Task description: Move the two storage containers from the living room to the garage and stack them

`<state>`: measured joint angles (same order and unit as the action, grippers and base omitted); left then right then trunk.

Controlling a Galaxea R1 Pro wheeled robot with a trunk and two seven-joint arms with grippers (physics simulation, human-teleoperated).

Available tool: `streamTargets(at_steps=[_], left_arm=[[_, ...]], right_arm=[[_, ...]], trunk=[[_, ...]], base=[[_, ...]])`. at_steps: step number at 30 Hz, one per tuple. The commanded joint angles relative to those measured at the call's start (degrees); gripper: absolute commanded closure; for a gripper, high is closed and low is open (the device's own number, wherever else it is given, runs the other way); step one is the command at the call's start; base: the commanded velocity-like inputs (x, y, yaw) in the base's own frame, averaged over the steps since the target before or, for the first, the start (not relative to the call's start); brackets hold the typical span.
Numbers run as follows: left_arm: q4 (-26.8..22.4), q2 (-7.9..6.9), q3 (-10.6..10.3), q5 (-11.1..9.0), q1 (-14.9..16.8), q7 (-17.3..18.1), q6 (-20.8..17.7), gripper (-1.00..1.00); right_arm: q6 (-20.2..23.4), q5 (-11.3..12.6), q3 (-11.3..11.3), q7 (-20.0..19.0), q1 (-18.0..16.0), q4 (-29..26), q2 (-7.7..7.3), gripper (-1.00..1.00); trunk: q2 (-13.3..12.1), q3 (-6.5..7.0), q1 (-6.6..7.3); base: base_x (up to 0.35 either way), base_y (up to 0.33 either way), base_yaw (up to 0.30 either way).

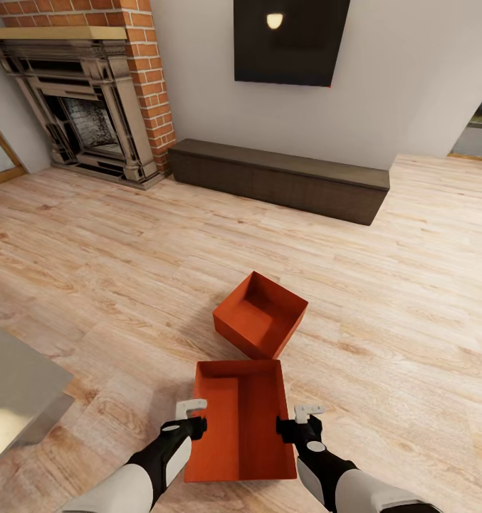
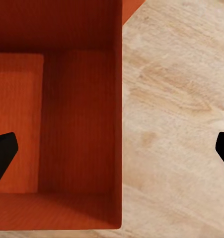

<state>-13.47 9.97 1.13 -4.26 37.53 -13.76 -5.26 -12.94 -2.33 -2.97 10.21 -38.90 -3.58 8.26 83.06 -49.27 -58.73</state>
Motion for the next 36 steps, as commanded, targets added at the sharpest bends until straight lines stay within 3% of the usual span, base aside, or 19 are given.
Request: streamTargets(at_steps=[1, 5, 36], left_arm=[[0.06, 0.02, 0.09, -0.43, 0.00, -0.16, -0.17, -1.00], [0.63, -0.06, 0.14, -0.53, 0.00, -0.20, 0.11, -1.00], [1.16, -0.56, 0.22, -0.53, 0.00, -0.21, 0.25, -1.00]], right_arm=[[-0.11, -0.24, -0.29, 0.38, -0.04, 0.06, 0.01, -1.00], [-0.22, -0.22, -0.33, 0.37, -0.04, 0.06, 0.07, -1.00], [-0.22, -0.37, -0.37, 0.35, -0.04, 0.06, 0.09, -1.00]], trunk=[[0.02, -0.04, 0.00], [0.02, -0.04, 0.00], [12.45, -5.60, -6.81]], base=[[0.000, 0.000, 0.000], [0.000, 0.000, 0.000], [0.000, 0.000, 0.000]])
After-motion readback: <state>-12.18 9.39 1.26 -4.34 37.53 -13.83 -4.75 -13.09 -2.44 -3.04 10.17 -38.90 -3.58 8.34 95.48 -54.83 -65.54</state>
